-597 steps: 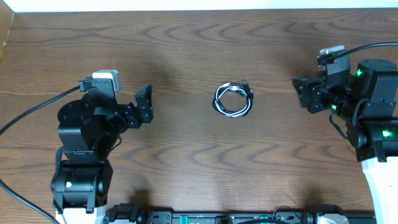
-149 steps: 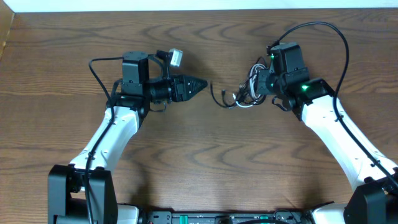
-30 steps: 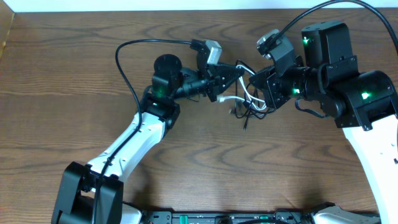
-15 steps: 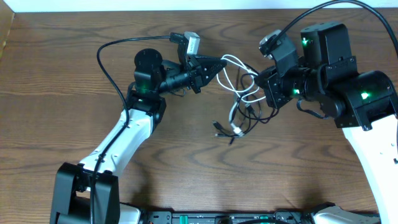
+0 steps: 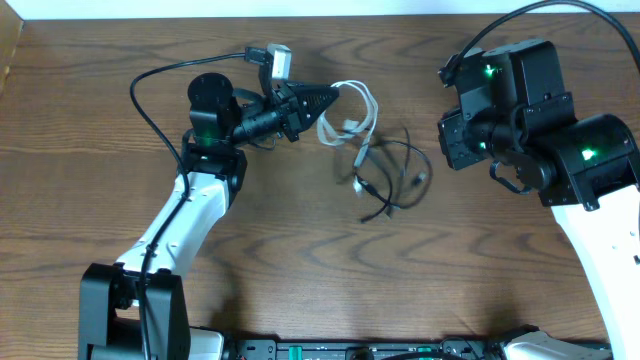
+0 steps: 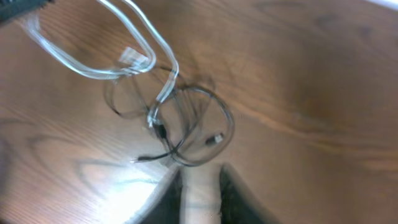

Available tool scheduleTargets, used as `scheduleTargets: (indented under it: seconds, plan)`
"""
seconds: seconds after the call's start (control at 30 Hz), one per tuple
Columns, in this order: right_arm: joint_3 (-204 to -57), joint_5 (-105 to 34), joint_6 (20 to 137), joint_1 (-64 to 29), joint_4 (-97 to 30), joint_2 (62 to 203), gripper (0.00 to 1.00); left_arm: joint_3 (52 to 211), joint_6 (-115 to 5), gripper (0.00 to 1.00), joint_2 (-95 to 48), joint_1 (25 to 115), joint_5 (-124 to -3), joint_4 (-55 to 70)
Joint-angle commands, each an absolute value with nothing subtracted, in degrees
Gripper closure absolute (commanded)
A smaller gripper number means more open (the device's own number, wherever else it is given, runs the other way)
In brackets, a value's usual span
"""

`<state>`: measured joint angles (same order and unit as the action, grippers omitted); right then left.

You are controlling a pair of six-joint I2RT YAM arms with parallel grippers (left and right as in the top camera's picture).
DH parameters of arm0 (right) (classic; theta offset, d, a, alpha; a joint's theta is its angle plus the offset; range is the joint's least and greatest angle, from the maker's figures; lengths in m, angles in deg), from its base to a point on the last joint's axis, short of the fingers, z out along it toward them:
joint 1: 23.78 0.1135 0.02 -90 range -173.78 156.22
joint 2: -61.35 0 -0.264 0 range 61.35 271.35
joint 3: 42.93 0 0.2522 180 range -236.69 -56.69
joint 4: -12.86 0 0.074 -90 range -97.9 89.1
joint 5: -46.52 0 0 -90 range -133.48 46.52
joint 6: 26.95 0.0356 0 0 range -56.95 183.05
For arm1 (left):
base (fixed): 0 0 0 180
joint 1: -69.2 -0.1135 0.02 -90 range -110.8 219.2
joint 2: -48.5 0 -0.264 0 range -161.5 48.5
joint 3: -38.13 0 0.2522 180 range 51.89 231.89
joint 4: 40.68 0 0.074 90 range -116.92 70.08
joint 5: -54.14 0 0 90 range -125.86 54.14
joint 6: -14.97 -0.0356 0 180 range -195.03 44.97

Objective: Untangle cables

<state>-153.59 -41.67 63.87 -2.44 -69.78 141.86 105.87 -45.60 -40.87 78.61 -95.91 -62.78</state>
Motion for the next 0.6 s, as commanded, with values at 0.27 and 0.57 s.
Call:
scheduleTargets:
  seconds: [0.27, 0.57]
  plan:
    - [-153.5, -42.9, 66.3, -2.5, -69.6, 141.6, 0.71, 106.0, -43.4, 0.92, -39.8, 77.6, -98.9, -63.4]
    - [-141.2, -39.4, 68.7, -2.3, -58.0, 142.8, 0.68, 106.0, -41.2, 0.85, -31.9, 76.8, -98.9, -64.9]
